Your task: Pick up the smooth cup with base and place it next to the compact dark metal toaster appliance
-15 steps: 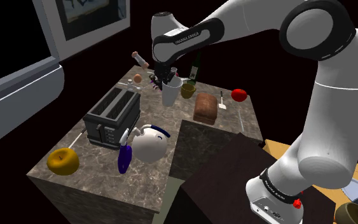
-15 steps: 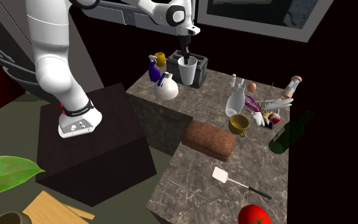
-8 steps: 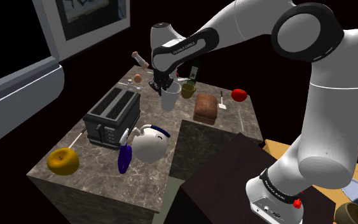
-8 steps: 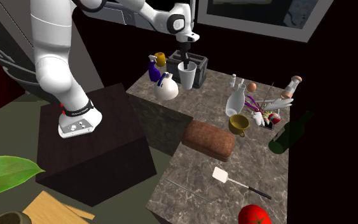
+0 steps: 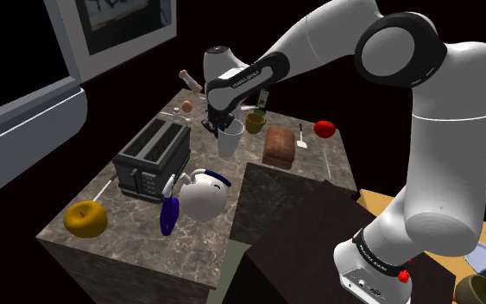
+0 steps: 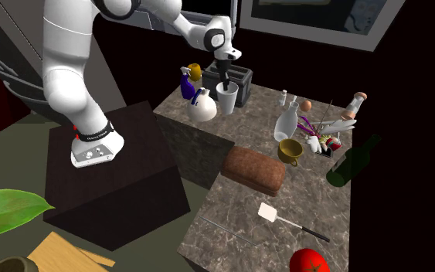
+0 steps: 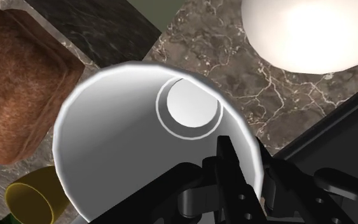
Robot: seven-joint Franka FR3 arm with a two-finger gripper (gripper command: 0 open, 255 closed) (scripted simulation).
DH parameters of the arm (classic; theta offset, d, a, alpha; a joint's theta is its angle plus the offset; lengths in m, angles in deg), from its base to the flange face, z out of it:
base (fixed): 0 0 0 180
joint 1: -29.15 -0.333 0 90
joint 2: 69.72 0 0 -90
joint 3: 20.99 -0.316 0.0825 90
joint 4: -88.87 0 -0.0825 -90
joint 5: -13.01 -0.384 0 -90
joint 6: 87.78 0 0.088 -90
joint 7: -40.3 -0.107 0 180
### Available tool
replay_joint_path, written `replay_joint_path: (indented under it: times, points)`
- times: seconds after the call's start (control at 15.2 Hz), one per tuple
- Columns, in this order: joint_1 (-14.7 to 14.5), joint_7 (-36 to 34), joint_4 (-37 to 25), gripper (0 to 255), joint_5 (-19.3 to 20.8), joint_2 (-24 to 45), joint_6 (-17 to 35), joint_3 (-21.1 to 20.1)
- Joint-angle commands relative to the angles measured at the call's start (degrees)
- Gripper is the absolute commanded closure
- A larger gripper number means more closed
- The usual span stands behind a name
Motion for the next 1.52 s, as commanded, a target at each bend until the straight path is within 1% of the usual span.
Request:
replay_joint_path:
  times: [0.0, 1.12, 1.45]
  points:
    - [-0.11, -0.33, -0.09, 255, 0.19, 1.13, 1.07, 0.1]
    - [-0.68, -2.44, -1.74, 255, 1.65, 11.0, 9.19, 1.16]
    - [-0.69, -2.44, -1.74, 255, 1.64, 11.0, 9.19, 1.17]
